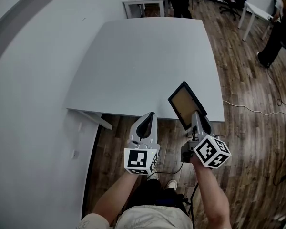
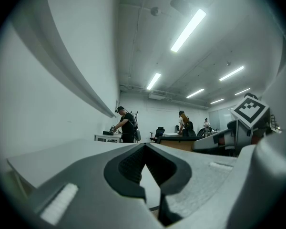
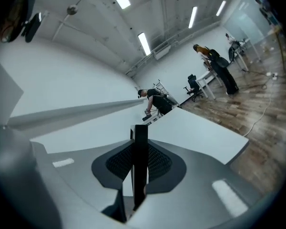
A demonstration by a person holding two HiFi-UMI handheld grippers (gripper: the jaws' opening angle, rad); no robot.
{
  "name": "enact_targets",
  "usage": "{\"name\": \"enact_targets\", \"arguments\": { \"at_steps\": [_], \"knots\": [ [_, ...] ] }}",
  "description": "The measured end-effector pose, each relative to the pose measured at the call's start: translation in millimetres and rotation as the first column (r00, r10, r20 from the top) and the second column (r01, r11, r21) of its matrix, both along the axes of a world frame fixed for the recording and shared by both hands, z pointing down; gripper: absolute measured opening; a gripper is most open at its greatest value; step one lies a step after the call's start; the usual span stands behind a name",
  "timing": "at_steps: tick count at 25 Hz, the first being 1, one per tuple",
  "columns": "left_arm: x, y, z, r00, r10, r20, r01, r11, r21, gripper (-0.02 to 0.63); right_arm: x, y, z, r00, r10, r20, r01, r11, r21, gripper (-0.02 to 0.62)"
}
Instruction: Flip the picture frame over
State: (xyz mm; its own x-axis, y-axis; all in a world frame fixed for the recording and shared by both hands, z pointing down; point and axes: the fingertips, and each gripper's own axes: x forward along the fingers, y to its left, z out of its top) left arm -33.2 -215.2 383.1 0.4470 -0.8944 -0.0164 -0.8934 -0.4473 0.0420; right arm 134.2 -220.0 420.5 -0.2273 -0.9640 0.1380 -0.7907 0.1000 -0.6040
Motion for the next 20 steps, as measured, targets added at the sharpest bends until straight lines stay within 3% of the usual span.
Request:
{"name": "enact_targets", "arguments": {
  "at_steps": [3, 10, 14, 18, 20],
  "knots": [
    [-1.8, -2.7, 0.0, 1.000, -0.007, -0.004, 0.007, 1.000, -0.001, 0.002, 6.6, -4.0, 5.1, 0.988, 0.009, 0.156, -0.007, 1.000, -0.015, 0.078],
    [-1.1, -2.8, 0.0, 1.000, -0.011, -0.007, 0.011, 1.000, -0.002, 0.002, 18.6, -2.0, 7.2, 0.957, 0.037, 0.287, -0.033, 0.999, -0.017, 0.078],
    [2.5, -0.2, 0.7, 1.000, -0.005, -0.005, 0.005, 1.000, -0.004, 0.002, 21.1, -1.4, 3.4, 0.920, 0.040, 0.390, -0.040, 0.999, -0.008, 0.078],
    [5.7, 1.5, 2.6, 1.000, -0.005, -0.006, 0.005, 1.000, -0.005, 0.002, 32.8, 6.3, 18.6, 0.879, 0.109, 0.465, -0.073, 0.993, -0.095, 0.078],
    [4.9, 1.2, 2.8, 1.000, -0.011, -0.007, 0.011, 1.000, -0.005, 0.002, 34.1, 3.7, 20.8, 0.850, 0.088, 0.519, -0.057, 0.996, -0.075, 0.078]
  ]
}}
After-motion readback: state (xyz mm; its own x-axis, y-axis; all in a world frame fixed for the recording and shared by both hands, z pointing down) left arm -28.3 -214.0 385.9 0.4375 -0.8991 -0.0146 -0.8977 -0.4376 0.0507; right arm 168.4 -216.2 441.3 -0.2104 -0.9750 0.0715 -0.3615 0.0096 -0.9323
